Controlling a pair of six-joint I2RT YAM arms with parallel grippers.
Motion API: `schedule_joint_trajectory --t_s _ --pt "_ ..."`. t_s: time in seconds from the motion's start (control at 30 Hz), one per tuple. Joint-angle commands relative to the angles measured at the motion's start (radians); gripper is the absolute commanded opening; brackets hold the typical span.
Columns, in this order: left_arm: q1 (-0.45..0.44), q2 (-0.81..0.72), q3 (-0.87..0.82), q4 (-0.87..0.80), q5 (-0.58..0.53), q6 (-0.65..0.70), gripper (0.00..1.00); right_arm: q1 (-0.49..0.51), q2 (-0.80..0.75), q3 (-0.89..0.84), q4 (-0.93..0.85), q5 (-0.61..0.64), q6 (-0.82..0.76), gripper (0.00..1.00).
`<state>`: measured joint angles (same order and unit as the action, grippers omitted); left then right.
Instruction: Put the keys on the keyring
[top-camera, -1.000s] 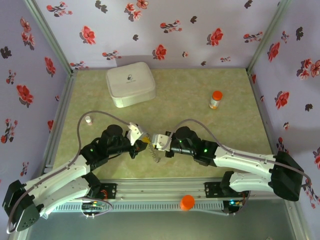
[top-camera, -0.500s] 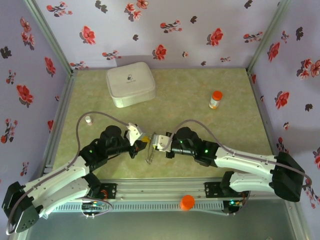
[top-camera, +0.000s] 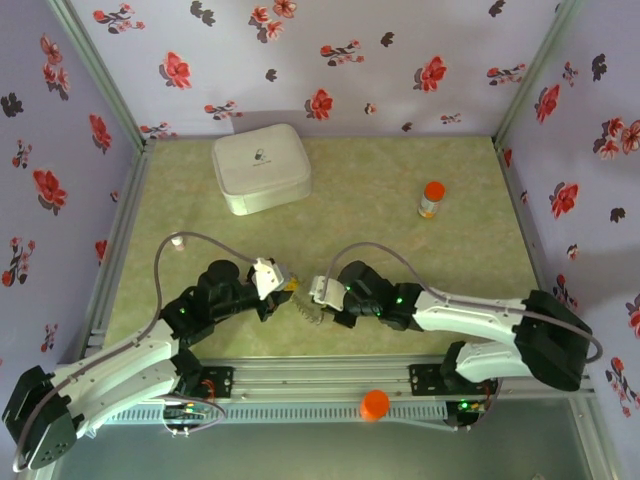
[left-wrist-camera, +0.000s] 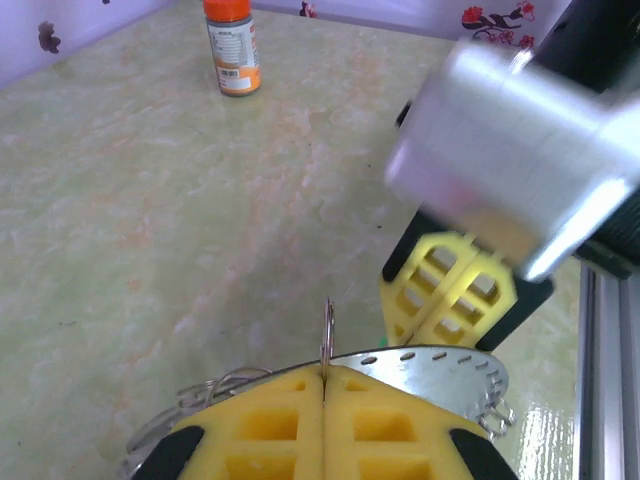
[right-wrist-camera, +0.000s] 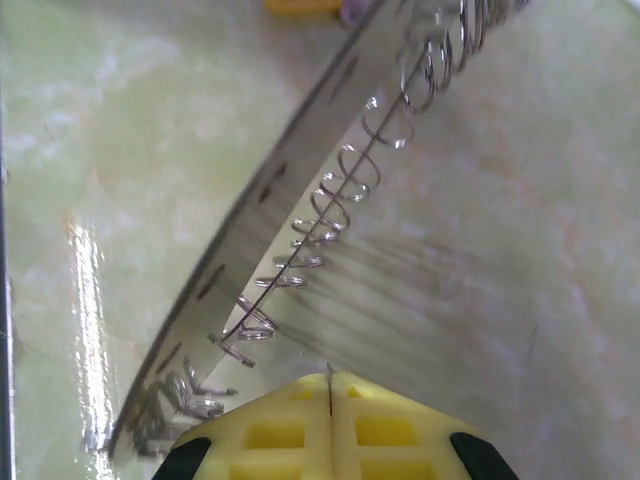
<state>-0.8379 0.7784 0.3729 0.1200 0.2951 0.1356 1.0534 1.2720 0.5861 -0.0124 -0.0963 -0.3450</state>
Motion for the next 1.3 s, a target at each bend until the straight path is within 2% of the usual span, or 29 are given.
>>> schedule_joint_trajectory --t_s 0.0,0.03,0.13,0.23,0.43,0.63,0.87,1.07,1.27 --pt "-0.005 -0.013 -0.01 0.109 -0.005 0.047 0.0 -0.005 0.034 -0.003 0.053 0.014 0.047 0.0" --pt "-0.006 -0.014 -0.011 0.109 -0.005 0.046 0.0 -0.007 0.038 -0.006 0.064 0.01 0.05 0.05" --pt "-0.006 -0.021 -0.016 0.11 0.0 0.046 0.0 -0.024 0.006 -0.024 0.085 -0.015 0.058 0.28" --pt "-0.006 -0.028 -0.02 0.113 0.008 0.044 0.0 -0.063 -0.074 -0.057 0.12 -0.056 0.072 0.36" --pt "-0.006 -0.019 -0.028 0.13 0.048 0.042 0.0 -0.107 -0.221 -0.07 0.189 -0.201 0.07 0.35" --pt "-0.005 -0.007 -0.04 0.163 0.098 0.047 0.0 -0.108 -0.19 -0.006 0.236 -0.307 0.09 0.34" --pt "-0.006 -0.008 -0.04 0.158 0.116 0.071 0.0 -0.108 -0.169 0.023 0.223 -0.331 0.084 0.33" --pt "-0.006 -0.007 -0.043 0.167 0.131 0.075 0.0 -0.108 -0.15 0.033 0.232 -0.36 0.09 0.19" --pt "-0.006 -0.013 -0.046 0.17 0.139 0.07 0.0 -0.108 -0.126 0.044 0.236 -0.371 0.089 0.16"
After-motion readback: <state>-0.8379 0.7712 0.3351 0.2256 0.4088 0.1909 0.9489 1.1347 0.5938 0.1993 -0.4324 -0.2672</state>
